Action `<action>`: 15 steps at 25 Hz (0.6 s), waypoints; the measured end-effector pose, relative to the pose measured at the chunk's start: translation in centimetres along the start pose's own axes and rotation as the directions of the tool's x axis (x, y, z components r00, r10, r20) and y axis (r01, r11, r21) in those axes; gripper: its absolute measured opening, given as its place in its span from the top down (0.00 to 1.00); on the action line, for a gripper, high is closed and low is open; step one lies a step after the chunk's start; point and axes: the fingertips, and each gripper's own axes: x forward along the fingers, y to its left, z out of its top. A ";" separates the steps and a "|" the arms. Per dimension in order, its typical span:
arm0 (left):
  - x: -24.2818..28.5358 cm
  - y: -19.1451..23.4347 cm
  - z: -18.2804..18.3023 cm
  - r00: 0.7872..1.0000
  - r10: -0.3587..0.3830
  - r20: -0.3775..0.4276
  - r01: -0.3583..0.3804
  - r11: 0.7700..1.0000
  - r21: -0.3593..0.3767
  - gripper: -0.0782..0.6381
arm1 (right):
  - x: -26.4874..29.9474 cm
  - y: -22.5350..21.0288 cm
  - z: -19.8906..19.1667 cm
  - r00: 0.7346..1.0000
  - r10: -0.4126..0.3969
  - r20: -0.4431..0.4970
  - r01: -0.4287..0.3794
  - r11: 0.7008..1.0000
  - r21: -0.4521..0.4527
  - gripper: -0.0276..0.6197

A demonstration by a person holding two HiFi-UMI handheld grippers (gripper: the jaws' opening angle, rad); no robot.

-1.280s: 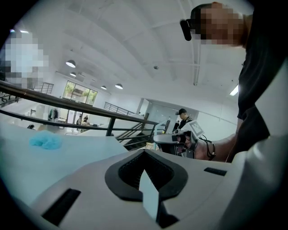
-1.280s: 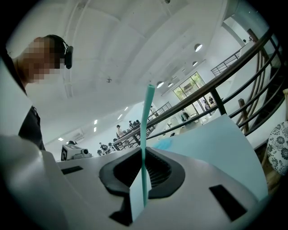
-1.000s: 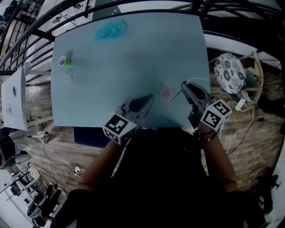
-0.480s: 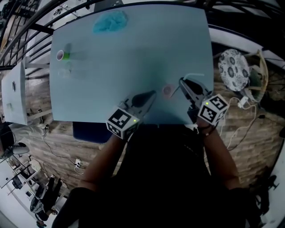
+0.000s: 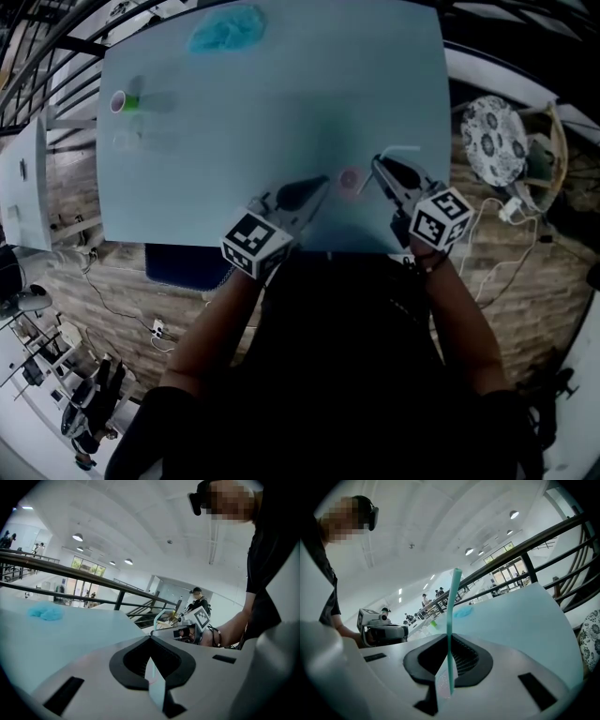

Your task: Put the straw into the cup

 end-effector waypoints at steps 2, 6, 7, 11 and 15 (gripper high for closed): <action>0.1 0.2 -0.1 1.000 0.006 0.000 -0.006 1.000 -0.005 0.87 | 0.3 0.0 -0.6 1.000 0.005 -0.015 -0.005 1.000 -0.004 0.91; 0.2 0.2 -0.3 1.000 0.016 0.000 -0.016 1.000 -0.011 0.87 | 0.5 -0.1 -1.7 0.999 0.016 -0.037 -0.016 1.000 -0.001 0.91; 0.2 0.2 -0.4 1.000 0.017 0.000 -0.017 1.000 -0.012 0.87 | 0.5 -0.1 -2.0 0.999 0.018 -0.043 -0.018 1.000 0.000 0.91; -0.1 0.2 -0.7 1.000 0.027 0.003 -0.027 0.999 -0.023 0.87 | 0.8 0.1 -3.2 0.997 0.031 -0.071 -0.032 0.999 -0.009 0.91; -0.3 -0.1 -1.0 0.999 0.035 0.009 -0.035 0.999 -0.036 0.87 | 0.8 0.2 -4.8 0.991 0.027 -0.131 -0.036 0.997 -0.070 0.91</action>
